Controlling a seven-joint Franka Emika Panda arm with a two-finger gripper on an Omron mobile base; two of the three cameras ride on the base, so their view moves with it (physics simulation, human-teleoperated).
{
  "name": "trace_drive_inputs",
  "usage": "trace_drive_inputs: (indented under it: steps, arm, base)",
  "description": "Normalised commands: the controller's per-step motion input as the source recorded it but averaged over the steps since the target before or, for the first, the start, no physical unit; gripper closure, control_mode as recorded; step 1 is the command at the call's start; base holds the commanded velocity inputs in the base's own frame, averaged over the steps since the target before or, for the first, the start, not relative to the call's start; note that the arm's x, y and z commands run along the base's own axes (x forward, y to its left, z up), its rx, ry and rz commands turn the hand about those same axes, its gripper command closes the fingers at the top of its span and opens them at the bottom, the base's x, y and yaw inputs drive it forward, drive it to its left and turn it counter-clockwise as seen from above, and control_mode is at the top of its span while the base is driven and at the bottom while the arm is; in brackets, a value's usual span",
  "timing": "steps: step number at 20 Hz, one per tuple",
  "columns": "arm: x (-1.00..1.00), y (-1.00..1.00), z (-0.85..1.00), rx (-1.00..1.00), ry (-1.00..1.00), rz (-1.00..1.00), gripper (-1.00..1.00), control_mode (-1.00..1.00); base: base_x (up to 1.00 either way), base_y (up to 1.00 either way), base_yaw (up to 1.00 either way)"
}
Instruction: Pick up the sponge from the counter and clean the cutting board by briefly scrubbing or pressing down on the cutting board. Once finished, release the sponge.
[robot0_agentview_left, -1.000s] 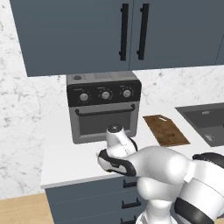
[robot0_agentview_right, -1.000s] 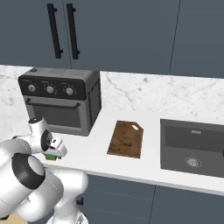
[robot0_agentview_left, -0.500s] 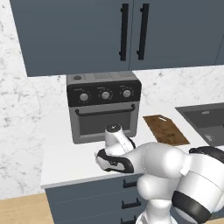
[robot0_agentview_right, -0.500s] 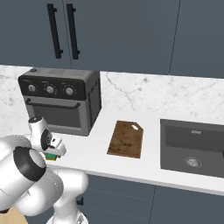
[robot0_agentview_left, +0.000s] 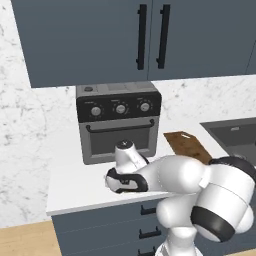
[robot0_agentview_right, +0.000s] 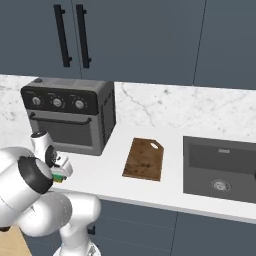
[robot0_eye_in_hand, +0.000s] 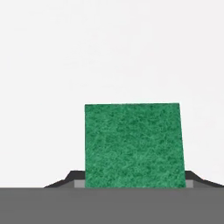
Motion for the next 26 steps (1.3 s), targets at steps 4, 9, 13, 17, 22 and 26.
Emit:
trace_drive_inputs:
  steps: [4, 9, 13, 17, 22, 26]
  arm:
    - [0.01, -0.03, -0.03, 0.00, 0.03, 0.00, 1.00, -1.00]
    - [-0.16, -0.51, 0.66, 0.00, 0.00, 0.00, 1.00, -1.00]
    - [-0.24, -0.66, 1.00, -0.02, -0.02, 0.00, 1.00, -1.00]
    - [-0.01, -0.89, 0.88, -0.01, -0.07, 0.00, 1.00, -1.00]
    - [0.41, -1.00, 0.16, 0.04, -0.05, 0.03, 1.00, -1.00]
    - [0.68, -1.00, 0.00, 0.13, -0.06, 0.09, 1.00, -1.00]
  base:
    - [0.00, 0.00, 0.00]
    - [0.00, 0.00, 0.00]
    - [0.00, 0.00, 0.00]
    - [0.00, 0.00, 0.00]
    - [0.00, 0.00, 0.00]
    - [0.00, 0.00, 0.00]
